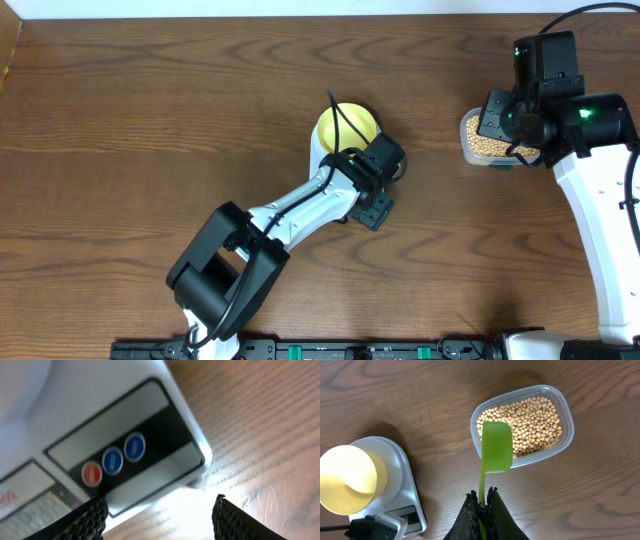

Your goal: Scoop item into bowl and weigh 50g on scale

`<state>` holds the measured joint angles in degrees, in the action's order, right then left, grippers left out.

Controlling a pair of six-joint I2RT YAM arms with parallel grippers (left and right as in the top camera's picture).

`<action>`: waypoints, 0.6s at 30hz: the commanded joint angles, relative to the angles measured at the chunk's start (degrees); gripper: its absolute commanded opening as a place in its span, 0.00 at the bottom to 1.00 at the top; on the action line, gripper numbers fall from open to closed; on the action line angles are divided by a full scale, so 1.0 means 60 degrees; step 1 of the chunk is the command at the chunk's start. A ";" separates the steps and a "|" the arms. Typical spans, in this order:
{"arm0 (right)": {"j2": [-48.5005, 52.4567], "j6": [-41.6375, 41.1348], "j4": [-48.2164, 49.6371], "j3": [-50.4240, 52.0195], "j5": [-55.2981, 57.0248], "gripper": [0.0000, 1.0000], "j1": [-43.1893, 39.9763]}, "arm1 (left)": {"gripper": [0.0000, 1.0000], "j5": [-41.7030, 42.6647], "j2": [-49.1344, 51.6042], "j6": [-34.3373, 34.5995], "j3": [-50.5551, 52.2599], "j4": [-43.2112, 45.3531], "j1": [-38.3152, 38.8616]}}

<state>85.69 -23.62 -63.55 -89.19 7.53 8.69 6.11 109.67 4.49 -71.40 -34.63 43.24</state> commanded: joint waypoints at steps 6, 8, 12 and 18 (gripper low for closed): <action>-0.0193 0.0095 0.0069 -0.0153 0.0244 0.01 -0.0022 | 0.70 0.0098 -0.2248 0.0091 0.0251 -0.0146 -0.0076; -0.0193 0.0149 0.0058 -0.0153 0.0313 0.01 -0.0025 | 0.70 -0.0273 -0.2838 0.0379 0.0251 -0.0149 -0.0080; -0.0193 0.0237 -0.0087 -0.0153 0.0484 0.01 -0.0025 | 0.70 -0.1282 -0.4065 0.0998 0.0251 -0.0175 -0.0138; -0.0193 0.0226 -0.0528 -0.0153 0.0816 0.01 -0.0135 | 0.70 -0.2044 -0.5023 0.1719 0.0251 -0.0641 -0.0594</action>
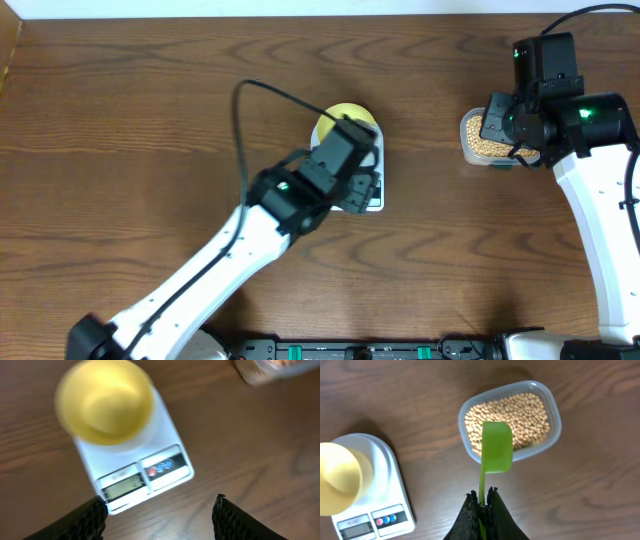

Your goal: Scoop item into bowl and weigh 50g on scale

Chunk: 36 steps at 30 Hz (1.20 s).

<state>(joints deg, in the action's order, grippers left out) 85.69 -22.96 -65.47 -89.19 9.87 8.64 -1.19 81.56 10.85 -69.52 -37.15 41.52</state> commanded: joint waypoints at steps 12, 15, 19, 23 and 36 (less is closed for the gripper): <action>-0.0186 -0.0710 -0.1089 -0.0149 0.1934 0.01 -0.0667 | 0.70 -0.0852 -0.0605 0.0714 -0.0062 -0.0506 -0.0809; -0.0164 -0.0780 -0.1249 -0.0058 0.2084 0.01 -0.0860 | 0.70 -0.0852 -0.0699 0.0714 -0.0073 -0.0506 -0.0809; -0.0153 -0.0776 -0.1239 0.0153 0.2065 0.01 -0.1027 | 0.70 -0.0849 -0.0896 0.0710 -0.0157 -0.0506 -0.0809; -0.0153 -0.0772 -0.1137 0.0277 0.2065 0.01 -0.1060 | 0.70 -0.0849 -0.1228 0.0710 -0.0171 -0.0517 -0.0809; 0.0117 -0.0630 -0.0561 0.0812 0.1508 0.01 -0.1060 | 0.71 0.0707 -0.1647 0.0714 -0.0171 -0.1636 -0.0798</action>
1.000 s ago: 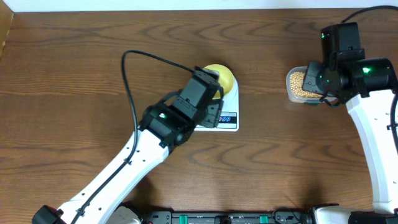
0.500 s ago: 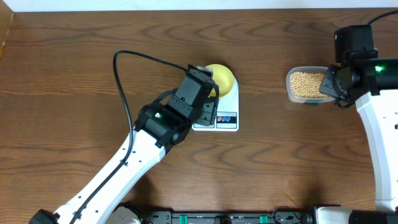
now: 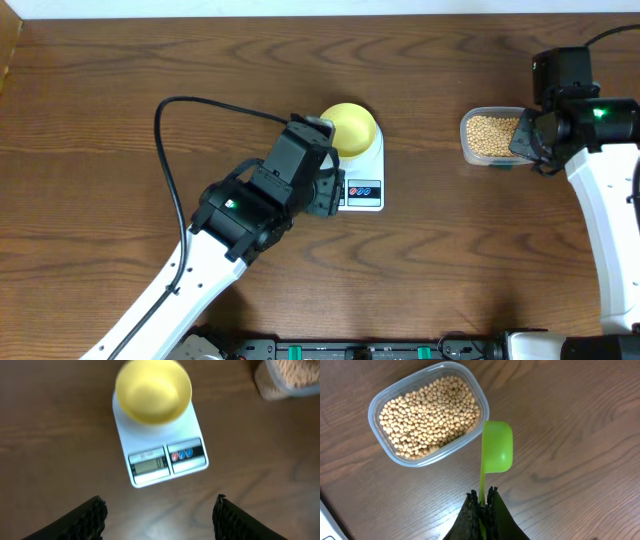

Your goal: Scoop item into bowl and weigh 50g on scale

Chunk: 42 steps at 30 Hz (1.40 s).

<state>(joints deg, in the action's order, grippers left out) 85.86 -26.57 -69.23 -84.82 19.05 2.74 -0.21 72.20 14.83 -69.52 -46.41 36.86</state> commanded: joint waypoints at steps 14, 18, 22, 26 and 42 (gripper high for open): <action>0.0885 0.0055 0.1045 0.0102 -0.0040 0.01 -0.0076 | 0.89 0.0616 -0.0087 0.0055 -0.0171 -0.0073 -0.0022; 0.1242 0.0157 0.1439 0.0102 -0.0215 0.01 -0.0076 | 0.91 0.0612 -0.0087 0.0055 -0.0171 -0.0076 -0.0026; 0.1657 0.0153 0.1486 0.0102 -0.0233 0.01 -0.0076 | 0.94 0.0616 -0.0087 0.0055 -0.0171 -0.0076 -0.0026; 0.2011 0.0146 0.1661 0.0102 -0.0237 0.01 -0.0076 | 0.96 0.0612 -0.0087 0.0055 -0.0171 -0.0087 -0.0026; 0.3268 0.0102 0.2197 0.0102 -0.0237 0.01 -0.0069 | 0.98 0.0612 -0.0087 0.0055 -0.0171 -0.0117 -0.0026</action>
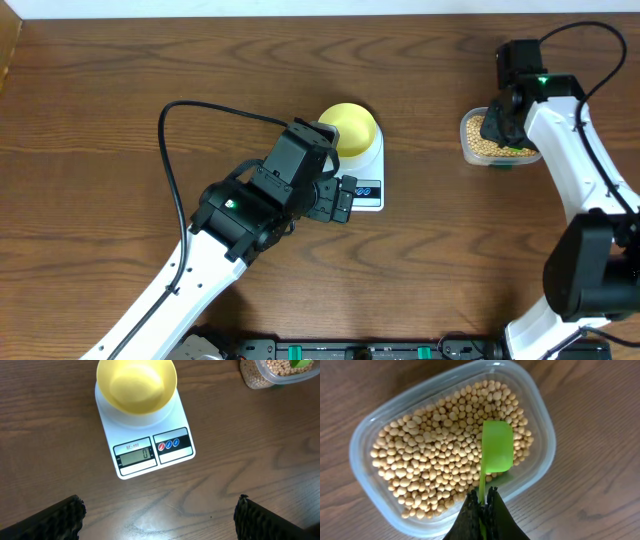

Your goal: Scoop item into bowl and weigh 50g on scale

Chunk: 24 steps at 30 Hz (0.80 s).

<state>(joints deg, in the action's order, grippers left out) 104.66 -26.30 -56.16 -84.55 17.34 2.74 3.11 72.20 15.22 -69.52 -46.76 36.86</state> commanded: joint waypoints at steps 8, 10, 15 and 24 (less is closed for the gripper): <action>0.0237 0.0066 0.0208 0.0058 0.0044 0.01 -0.0076 | 0.98 0.0131 -0.0131 -0.0011 -0.0171 -0.0058 -0.0026; 0.0237 0.0066 0.0215 0.0058 0.0044 0.01 -0.0076 | 0.98 0.0131 -0.0193 -0.0011 -0.0171 -0.0058 -0.0022; 0.0237 0.0029 0.0237 0.0058 0.0015 0.01 -0.0080 | 0.98 0.0229 -0.0317 -0.0011 -0.0171 -0.0069 -0.0022; 0.0240 0.0025 0.0295 0.0062 -0.0175 0.01 -0.0229 | 0.98 0.0379 -0.0747 -0.0015 -0.0171 -0.0208 -0.0026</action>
<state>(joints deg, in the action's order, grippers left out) 105.49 -26.30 -54.54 -84.55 17.10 2.46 4.67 68.99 15.20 -69.52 -47.72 36.86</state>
